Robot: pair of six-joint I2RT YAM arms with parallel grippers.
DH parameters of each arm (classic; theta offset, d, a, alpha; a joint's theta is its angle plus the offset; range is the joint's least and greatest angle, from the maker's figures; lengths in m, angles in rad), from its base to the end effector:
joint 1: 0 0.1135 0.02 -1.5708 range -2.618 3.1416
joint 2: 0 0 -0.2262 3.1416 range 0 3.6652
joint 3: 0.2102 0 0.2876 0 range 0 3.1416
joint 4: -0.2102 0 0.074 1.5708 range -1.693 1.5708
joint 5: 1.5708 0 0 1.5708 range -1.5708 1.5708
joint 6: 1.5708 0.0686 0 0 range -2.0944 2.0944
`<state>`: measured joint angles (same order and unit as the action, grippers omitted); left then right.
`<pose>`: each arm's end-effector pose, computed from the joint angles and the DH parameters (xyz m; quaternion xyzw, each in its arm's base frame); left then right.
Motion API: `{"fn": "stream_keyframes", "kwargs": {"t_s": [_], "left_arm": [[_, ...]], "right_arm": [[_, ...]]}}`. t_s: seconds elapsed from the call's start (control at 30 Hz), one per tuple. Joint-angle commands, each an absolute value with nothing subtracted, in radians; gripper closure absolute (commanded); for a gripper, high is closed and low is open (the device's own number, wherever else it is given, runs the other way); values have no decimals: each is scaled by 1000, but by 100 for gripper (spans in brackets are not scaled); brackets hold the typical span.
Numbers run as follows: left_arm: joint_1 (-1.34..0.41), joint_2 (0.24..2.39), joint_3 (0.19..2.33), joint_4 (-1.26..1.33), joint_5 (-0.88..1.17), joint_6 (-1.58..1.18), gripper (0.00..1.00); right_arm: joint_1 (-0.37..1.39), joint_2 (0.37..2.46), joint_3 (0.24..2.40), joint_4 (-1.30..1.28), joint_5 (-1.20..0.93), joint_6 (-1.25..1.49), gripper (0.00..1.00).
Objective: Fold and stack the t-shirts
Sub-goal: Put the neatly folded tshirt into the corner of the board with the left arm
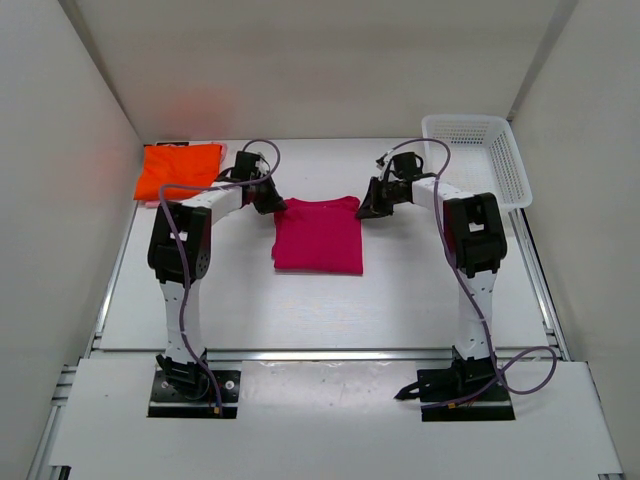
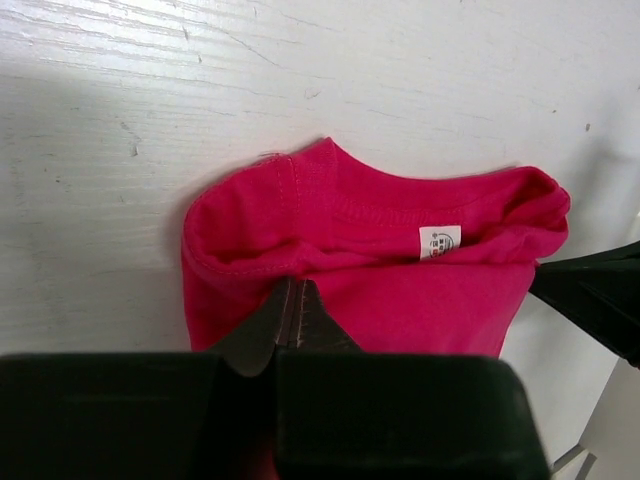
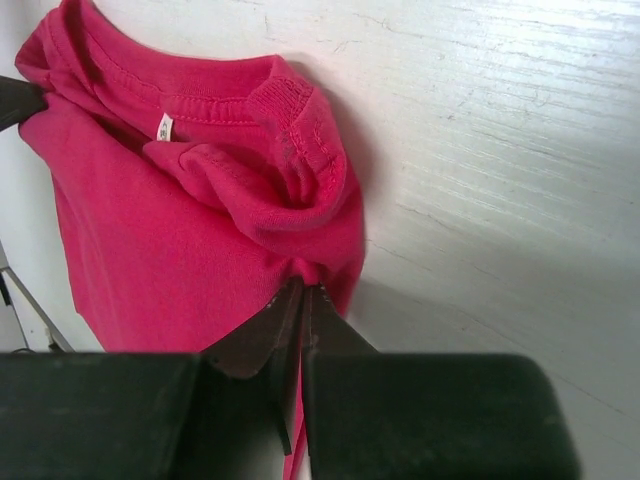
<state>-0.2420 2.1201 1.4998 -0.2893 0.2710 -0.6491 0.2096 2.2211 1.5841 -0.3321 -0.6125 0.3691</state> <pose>0.4693 -0.1347 0.0812 -0.1465 0.9267 -0.2539 0.2352 0.4734 0.1410 0.0672 -0.0165 0.9149 0.3566 0.1886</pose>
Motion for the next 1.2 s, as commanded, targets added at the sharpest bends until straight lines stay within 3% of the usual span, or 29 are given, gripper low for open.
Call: {"fn": "stream_keyframes", "kwargs": {"t_s": [0.0,0.53,0.7,0.73,0.77,0.83,0.9,0.93,1.07,1.13,1.17], "left_arm": [[-255,2105,1546,-318,262,-621,100],[-230,1901,1413,-298,264,-617,100],[-186,1927,1422,-284,255,-618,100],[-173,1957,1443,-282,261,-624,100],[-157,1986,1472,-282,277,-635,94],[-127,2015,1489,-256,314,-652,57],[-123,2003,1487,-224,343,-663,33],[-118,2000,1476,-188,356,-664,35],[-109,1935,1390,-129,407,-675,34],[-112,1908,1367,-172,398,-643,40],[-110,1896,1355,-214,390,-632,49]], "right_arm": [[213,2162,1597,-301,-615,356,100],[270,1944,1543,-370,-528,301,99],[244,2048,1727,-406,-543,293,100],[235,2107,1812,-452,-528,287,91],[230,2155,1907,-507,-520,291,83],[218,2201,1995,-557,-482,278,83],[216,2191,1994,-564,-442,262,77],[221,2184,1982,-568,-425,250,69],[232,2067,1788,-467,-420,270,69],[229,2013,1691,-401,-437,282,68],[227,1972,1633,-390,-436,287,68]]}}
